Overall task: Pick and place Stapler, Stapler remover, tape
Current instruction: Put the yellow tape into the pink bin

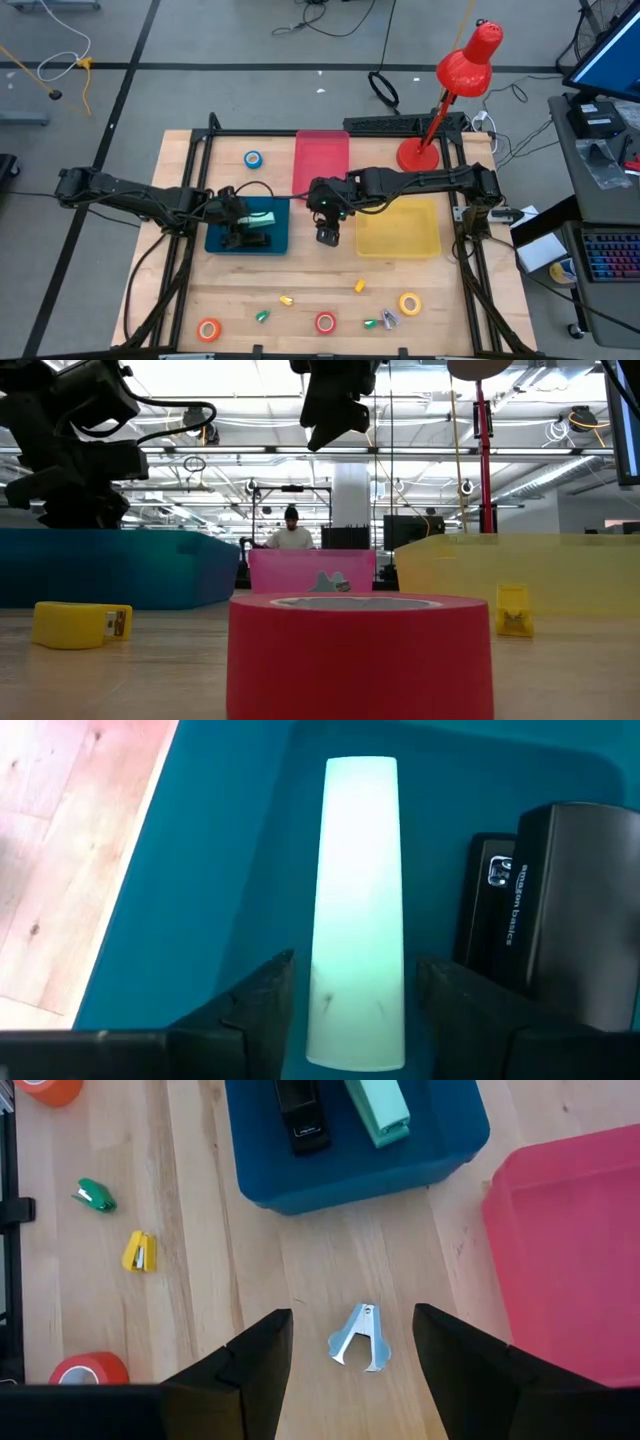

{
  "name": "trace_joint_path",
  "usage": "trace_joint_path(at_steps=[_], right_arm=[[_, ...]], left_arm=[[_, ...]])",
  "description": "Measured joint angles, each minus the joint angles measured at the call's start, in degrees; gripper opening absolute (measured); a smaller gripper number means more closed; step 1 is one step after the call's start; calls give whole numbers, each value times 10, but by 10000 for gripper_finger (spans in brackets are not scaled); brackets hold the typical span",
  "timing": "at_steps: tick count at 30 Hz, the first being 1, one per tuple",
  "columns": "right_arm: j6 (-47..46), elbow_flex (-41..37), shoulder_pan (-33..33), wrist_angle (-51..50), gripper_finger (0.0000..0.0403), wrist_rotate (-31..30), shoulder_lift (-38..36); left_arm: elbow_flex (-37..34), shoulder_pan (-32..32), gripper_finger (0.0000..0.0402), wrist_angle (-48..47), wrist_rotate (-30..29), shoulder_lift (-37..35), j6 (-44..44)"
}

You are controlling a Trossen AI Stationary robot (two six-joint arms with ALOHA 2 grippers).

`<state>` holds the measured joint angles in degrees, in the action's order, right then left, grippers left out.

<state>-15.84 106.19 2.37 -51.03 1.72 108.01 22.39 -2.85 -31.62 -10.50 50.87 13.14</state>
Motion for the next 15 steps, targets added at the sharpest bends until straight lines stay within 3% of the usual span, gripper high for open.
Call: trace_joint_path(at_steps=[15], right_arm=[[0, 0, 0, 0, 203, -1, 0]], left_arm=[[67, 0, 255, -64, 0, 0, 21]])
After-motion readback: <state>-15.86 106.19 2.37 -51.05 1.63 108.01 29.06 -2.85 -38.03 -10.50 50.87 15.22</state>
